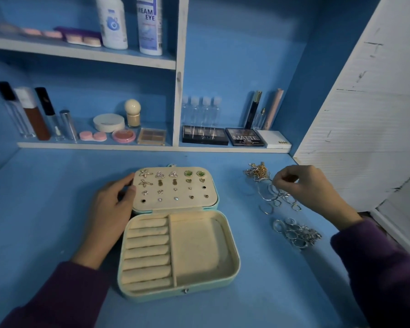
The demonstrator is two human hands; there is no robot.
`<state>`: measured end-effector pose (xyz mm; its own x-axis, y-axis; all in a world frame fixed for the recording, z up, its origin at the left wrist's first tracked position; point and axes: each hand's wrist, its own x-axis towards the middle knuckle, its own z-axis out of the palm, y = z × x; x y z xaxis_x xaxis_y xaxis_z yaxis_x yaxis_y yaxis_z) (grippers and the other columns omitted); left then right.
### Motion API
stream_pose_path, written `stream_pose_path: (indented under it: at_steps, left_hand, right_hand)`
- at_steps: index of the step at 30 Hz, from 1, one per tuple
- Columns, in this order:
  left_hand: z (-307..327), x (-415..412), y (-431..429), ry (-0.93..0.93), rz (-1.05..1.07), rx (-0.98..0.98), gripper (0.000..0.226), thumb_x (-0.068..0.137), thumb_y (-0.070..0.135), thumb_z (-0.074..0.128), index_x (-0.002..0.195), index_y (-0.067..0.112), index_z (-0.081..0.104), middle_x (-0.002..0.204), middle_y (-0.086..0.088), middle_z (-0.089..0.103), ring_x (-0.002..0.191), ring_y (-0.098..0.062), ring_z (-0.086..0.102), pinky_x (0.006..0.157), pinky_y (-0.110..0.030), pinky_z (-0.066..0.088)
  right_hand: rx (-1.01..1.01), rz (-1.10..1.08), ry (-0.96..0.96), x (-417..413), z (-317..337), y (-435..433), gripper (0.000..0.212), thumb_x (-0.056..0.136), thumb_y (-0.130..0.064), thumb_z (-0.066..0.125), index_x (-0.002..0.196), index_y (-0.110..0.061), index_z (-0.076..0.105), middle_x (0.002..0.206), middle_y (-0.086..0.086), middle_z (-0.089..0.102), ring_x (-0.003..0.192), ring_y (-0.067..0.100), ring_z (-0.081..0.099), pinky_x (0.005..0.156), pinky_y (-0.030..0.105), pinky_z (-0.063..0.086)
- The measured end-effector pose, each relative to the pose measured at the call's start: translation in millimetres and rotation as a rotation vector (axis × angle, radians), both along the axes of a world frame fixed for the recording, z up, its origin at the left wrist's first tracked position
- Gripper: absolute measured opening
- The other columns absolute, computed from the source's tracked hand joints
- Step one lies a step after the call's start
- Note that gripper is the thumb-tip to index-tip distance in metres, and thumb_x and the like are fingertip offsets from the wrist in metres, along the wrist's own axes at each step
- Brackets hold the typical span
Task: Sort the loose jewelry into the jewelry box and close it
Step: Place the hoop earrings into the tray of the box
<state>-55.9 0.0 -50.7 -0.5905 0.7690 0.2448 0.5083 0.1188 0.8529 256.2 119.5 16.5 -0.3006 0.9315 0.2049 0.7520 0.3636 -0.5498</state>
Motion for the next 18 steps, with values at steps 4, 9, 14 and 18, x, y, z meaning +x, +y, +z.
stream_pose_path:
  at_steps: [4,9,14,18]
  left_hand:
    - [1,2,0,-0.007,0.007,0.012,0.033,0.096,0.007,0.051,0.127,0.010,0.060,0.114,-0.006,0.061,0.094,-0.011,0.049,0.069,-0.009,0.033]
    - [-2,-2,0,-0.042,0.003,0.038,0.033,0.095,0.008,0.053,0.127,0.012,0.060,0.121,-0.008,0.061,0.101,-0.012,0.052,0.081,-0.016,0.037]
    - [8,4,-15,0.166,-0.037,0.137,0.029,0.090,0.032,0.056,0.116,0.024,0.064,0.111,0.010,0.058,0.109,-0.015,0.047,0.090,-0.032,0.041]
    - [21,33,-32,0.490,-0.262,0.185,0.023,0.081,0.037,0.052,0.089,0.024,0.070,0.096,0.014,0.063,0.097,-0.006,0.045,0.087,-0.014,0.033]
  right_hand:
    - [-0.046,0.152,0.104,-43,5,-42,0.017,0.077,-0.009,0.068,0.065,-0.021,0.065,0.068,-0.004,0.064,0.062,0.007,0.054,0.059,0.014,0.041]
    - [0.084,0.271,-0.026,-92,-26,-71,0.006,0.075,-0.020,0.072,0.071,-0.023,0.068,0.089,-0.008,0.052,0.090,0.012,0.046,0.078,0.024,0.036]
    - [0.347,0.218,-0.080,-111,-48,-81,0.012,0.059,-0.032,0.064,0.061,-0.022,0.070,0.085,-0.002,0.057,0.082,0.025,0.055,0.066,0.033,0.046]
    - [0.362,0.191,-0.075,-113,-55,-81,0.007,0.062,-0.030,0.072,0.066,-0.024,0.072,0.089,-0.002,0.057,0.090,0.021,0.047,0.068,0.032,0.040]
